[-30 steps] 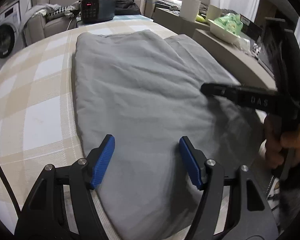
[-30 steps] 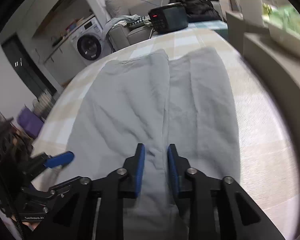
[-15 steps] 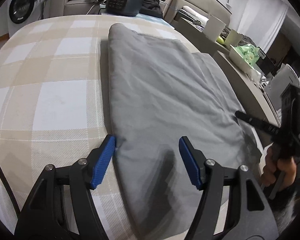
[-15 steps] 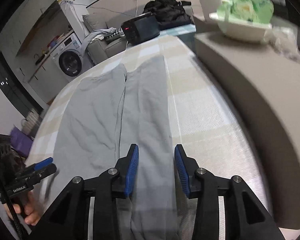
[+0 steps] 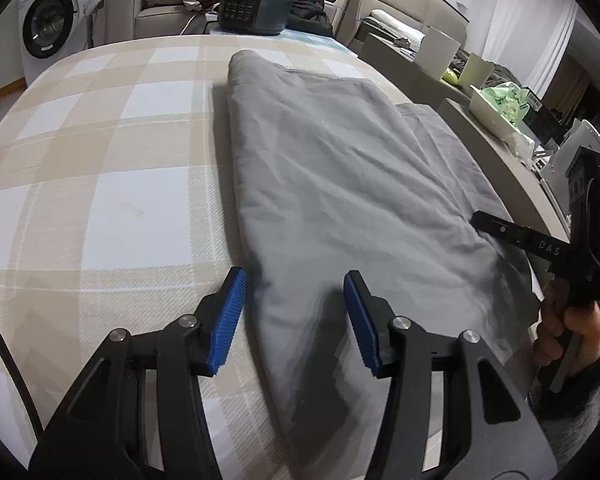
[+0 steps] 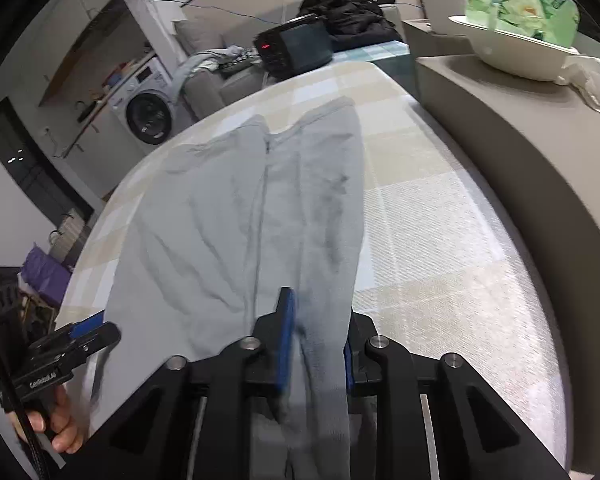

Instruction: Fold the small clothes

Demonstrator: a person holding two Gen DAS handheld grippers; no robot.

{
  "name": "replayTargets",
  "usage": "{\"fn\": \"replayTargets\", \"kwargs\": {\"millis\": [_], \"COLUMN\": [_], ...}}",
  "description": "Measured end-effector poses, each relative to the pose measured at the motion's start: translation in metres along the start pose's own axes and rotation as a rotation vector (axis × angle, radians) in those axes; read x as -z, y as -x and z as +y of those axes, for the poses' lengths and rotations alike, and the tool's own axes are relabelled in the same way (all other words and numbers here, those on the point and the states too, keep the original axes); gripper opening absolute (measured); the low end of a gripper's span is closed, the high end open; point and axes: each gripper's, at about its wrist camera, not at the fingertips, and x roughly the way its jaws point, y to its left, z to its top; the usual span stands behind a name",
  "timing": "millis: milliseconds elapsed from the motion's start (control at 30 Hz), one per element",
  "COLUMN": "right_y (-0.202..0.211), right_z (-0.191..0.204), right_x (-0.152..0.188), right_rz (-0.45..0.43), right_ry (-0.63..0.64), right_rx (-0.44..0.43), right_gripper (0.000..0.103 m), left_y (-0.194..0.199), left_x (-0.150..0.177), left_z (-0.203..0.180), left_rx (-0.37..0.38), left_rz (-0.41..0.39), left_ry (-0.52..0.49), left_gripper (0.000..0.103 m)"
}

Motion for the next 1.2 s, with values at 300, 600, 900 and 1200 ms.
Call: {"fn": "replayTargets", "kwargs": {"millis": [300,600,900,1200], "right_y": [0.050,0.101,0.127,0.133], "right_z": [0.009,0.034,0.046,0.035], "right_x": [0.036,0.064,0.089,0.095], "right_rz": [-0.088,-0.198,-0.317,-0.363], "right_ry": [0.098,0.167,0.208,0.180], "right_rx": [-0.039,-0.136,-0.152,-0.157], "right_gripper": [0.072,0.103,0.103,0.103], "left_y": [0.050,0.111,0.122,0.128], "left_x": [0.027,0.062,0.085,0.087], "left_z": [0.008,-0.037,-0.051,-0.048], "left_rx": [-0.044,-0.053,-0.082,-0.072], "left_rz": [-0.090,-0.291,-0.324,-0.372], "left_ry": [-0.033,-0.203,-0.218,-0.178], "left_gripper": [0.052,0.102,0.102,0.102]}}
